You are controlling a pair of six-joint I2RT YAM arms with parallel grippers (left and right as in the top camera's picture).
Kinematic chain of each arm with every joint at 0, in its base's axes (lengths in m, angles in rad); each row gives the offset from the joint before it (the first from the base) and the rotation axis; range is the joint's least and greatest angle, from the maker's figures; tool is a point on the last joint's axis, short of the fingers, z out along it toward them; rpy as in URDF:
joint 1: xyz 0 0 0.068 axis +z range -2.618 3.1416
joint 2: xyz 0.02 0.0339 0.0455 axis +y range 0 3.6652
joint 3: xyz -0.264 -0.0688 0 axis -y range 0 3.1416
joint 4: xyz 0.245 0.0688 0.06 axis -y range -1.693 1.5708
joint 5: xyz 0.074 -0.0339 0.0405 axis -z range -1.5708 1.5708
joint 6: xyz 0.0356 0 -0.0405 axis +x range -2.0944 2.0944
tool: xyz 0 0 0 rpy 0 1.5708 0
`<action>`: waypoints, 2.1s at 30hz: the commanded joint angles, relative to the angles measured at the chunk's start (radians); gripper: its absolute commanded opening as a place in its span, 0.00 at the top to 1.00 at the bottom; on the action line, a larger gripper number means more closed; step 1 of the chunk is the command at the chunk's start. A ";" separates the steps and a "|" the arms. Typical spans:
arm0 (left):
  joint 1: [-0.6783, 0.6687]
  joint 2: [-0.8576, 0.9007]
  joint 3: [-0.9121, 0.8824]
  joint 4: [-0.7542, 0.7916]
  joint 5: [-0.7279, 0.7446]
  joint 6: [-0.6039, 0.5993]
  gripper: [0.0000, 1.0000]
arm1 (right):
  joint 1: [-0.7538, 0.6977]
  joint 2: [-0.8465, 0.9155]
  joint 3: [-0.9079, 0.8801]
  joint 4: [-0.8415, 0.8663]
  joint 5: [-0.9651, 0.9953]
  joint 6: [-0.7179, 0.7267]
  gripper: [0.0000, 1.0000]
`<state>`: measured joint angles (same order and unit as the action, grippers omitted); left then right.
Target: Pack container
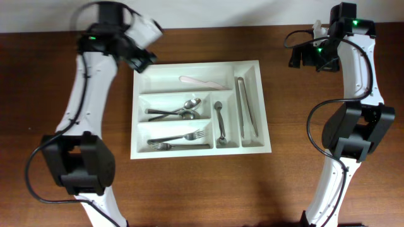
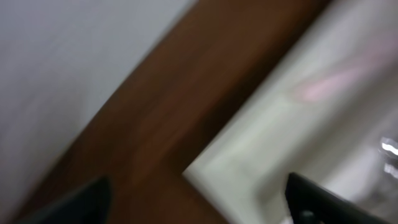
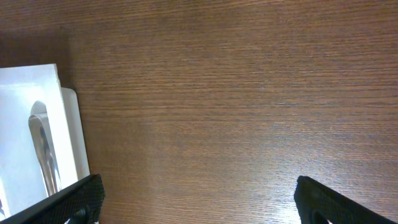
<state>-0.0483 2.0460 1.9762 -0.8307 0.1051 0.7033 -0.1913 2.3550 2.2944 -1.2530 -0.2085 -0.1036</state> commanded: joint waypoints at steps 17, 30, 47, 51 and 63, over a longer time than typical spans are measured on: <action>0.185 -0.002 0.027 0.033 -0.285 -0.420 0.01 | -0.006 -0.048 0.024 0.000 -0.001 0.008 0.01; 0.187 -0.002 0.027 0.033 -0.285 -0.419 0.01 | -0.006 -0.047 0.024 0.000 -0.001 0.008 0.01; 0.187 -0.002 0.027 0.033 -0.285 -0.419 0.01 | 0.058 -0.421 0.023 0.000 0.001 0.008 0.01; 0.187 -0.002 0.027 0.033 -0.285 -0.419 0.01 | 0.074 -0.641 0.021 0.027 0.036 0.008 0.01; 0.187 -0.002 0.027 0.033 -0.285 -0.419 0.01 | 0.074 -1.404 -0.635 0.376 0.047 0.005 0.01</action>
<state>0.1368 2.0460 1.9907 -0.7986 -0.1722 0.2947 -0.1162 1.0458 1.8954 -0.9283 -0.1810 -0.1040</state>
